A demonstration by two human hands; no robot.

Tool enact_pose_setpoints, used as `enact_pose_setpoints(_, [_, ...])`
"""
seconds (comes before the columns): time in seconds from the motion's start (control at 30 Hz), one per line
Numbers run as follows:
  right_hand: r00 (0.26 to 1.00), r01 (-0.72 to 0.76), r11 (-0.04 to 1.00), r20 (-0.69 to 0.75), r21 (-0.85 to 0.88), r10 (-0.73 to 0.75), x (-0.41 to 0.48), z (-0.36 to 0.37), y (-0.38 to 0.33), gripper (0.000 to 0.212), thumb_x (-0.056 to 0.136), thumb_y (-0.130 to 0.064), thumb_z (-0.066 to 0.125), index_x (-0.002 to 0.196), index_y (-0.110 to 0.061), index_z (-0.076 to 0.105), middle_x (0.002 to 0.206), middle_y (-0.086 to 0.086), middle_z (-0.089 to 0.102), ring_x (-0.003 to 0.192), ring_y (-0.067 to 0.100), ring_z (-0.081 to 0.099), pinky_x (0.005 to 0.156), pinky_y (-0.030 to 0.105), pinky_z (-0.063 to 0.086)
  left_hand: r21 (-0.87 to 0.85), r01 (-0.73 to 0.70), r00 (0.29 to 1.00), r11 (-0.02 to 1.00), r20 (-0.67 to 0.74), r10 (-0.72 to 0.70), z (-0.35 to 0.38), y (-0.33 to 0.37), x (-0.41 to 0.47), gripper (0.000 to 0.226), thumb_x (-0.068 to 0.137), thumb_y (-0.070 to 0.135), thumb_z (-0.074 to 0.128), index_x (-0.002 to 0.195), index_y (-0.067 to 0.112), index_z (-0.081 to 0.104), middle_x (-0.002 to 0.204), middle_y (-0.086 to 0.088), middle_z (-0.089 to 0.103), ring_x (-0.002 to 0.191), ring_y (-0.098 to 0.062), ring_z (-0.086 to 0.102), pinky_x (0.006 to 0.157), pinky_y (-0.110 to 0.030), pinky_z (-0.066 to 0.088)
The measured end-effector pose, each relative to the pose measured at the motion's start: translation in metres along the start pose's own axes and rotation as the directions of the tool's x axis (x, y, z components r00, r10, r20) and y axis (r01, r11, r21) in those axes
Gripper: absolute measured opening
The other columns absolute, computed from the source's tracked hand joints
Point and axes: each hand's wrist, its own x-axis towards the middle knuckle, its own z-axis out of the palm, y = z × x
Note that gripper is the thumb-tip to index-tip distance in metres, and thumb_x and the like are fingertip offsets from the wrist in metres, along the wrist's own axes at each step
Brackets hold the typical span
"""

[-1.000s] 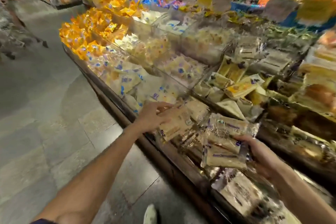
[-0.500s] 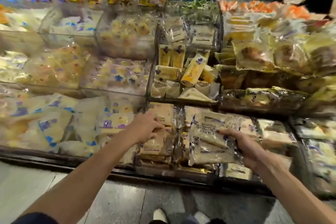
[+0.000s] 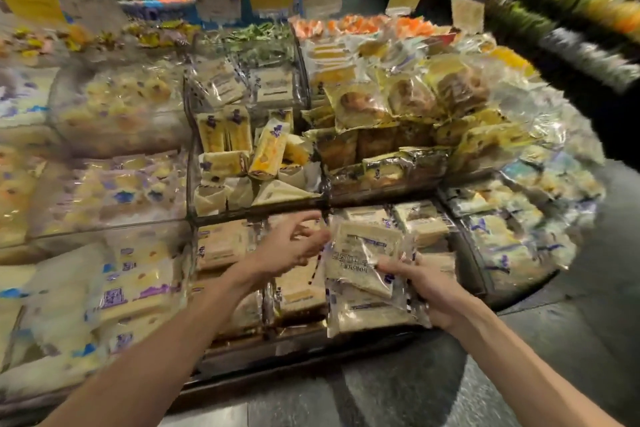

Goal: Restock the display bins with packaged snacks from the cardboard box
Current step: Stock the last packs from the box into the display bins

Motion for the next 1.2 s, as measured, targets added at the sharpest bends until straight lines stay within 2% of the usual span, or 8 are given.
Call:
enact_pose_setpoints(0.1, [0.998,0.056,0.998,0.002,0.005,-0.056,-0.02,-0.037,0.003,0.054,0.072,-0.035,0.088,0.116,-0.01,0.072,0.116,0.026,0.069,0.101,0.035,0.064,0.099,0.063,0.045,-0.029,0.03,0.991,0.999,0.13,-0.026,0.058,0.018,0.016,0.062,0.069,0.046,0.079,0.125,0.027,0.058,0.113,0.006,0.07,0.105,-0.014,0.067,0.095,-0.04,0.055])
enact_pose_setpoints(0.17, [0.995,0.101,0.994,0.005,0.031,-0.102,-0.033,-0.069,0.006,0.056,0.072,-0.037,0.088,0.117,-0.008,0.072,0.124,0.037,0.059,0.104,0.04,0.059,0.102,0.072,0.035,-0.027,0.042,0.99,0.999,0.135,-0.038,0.094,0.026,0.032,0.066,0.062,0.043,0.09,0.119,0.027,0.061,0.111,0.004,0.073,0.103,-0.015,0.071,0.091,-0.042,0.058])
enact_pose_setpoints(0.33, [0.986,0.115,0.992,-0.123,0.051,-0.108,-0.073,-0.169,0.007,0.057,0.068,-0.043,0.091,0.112,-0.011,0.075,0.11,0.02,0.073,0.103,0.04,0.07,0.09,0.055,0.056,-0.034,-0.002,0.99,0.999,0.141,0.007,0.196,0.063,0.074,0.055,0.072,0.025,0.089,0.12,0.022,0.062,0.109,0.002,0.075,0.101,-0.015,0.072,0.088,-0.042,0.059])
enact_pose_setpoints(0.4, [0.979,0.135,0.987,-0.168,0.091,-0.118,-0.086,-0.208,0.006,0.052,0.073,-0.043,0.087,0.114,-0.014,0.075,0.114,0.019,0.073,0.11,0.043,0.066,0.098,0.06,0.05,-0.036,-0.039,0.99,0.999,0.137,0.044,0.234,0.084,0.09,0.049,0.076,0.021,0.087,0.117,0.026,0.062,0.107,0.006,0.075,0.1,-0.013,0.072,0.089,-0.039,0.059])
enact_pose_setpoints(0.57, [0.944,0.234,0.965,-0.266,0.117,-0.197,-0.112,-0.298,-0.004,0.044,0.077,-0.034,0.081,0.115,-0.013,0.076,0.118,0.005,0.074,0.115,0.021,0.067,0.107,0.046,0.046,-0.069,-0.121,0.989,0.99,0.072,0.125,0.305,0.121,0.134,0.04,0.079,0.016,0.084,0.11,0.029,0.062,0.101,0.01,0.076,0.096,-0.007,0.072,0.087,-0.031,0.058])
enact_pose_setpoints(0.77, [0.913,0.344,0.874,-0.339,0.342,-0.227,-0.109,-0.381,-0.017,0.044,0.08,-0.001,0.069,0.123,0.005,0.064,0.114,0.027,0.07,0.098,0.039,0.072,0.072,0.04,0.062,-0.126,-0.149,0.988,0.981,0.023,0.153,0.354,0.143,0.19,0.044,0.075,0.015,0.087,0.112,0.02,0.063,0.103,0.003,0.077,0.099,-0.019,0.072,0.089,-0.045,0.058])
enact_pose_setpoints(1.0, [0.905,0.359,0.848,-0.366,0.39,-0.215,-0.077,-0.465,-0.054,0.044,0.077,0.001,0.068,0.121,0.006,0.065,0.112,0.033,0.068,0.073,0.034,0.074,0.057,0.041,0.062,-0.219,-0.155,0.983,0.963,0.067,0.174,0.406,0.177,0.263,0.042,0.079,0.008,0.081,0.115,0.013,0.061,0.099,-0.001,0.078,0.091,-0.018,0.074,0.066,-0.029,0.058])
enact_pose_setpoints(1.2, [0.871,0.37,0.9,-0.423,0.231,-0.249,-0.031,-0.551,-0.109,0.045,0.068,-0.005,0.083,0.108,0.009,0.069,0.094,0.021,0.076,0.071,0.02,0.075,0.054,0.023,0.057,-0.23,-0.229,0.973,0.946,-0.049,0.224,0.443,0.202,0.348,0.047,0.071,0.034,0.078,0.112,0.015,0.064,0.101,0.004,0.077,0.099,-0.014,0.072,0.079,-0.018,0.052])
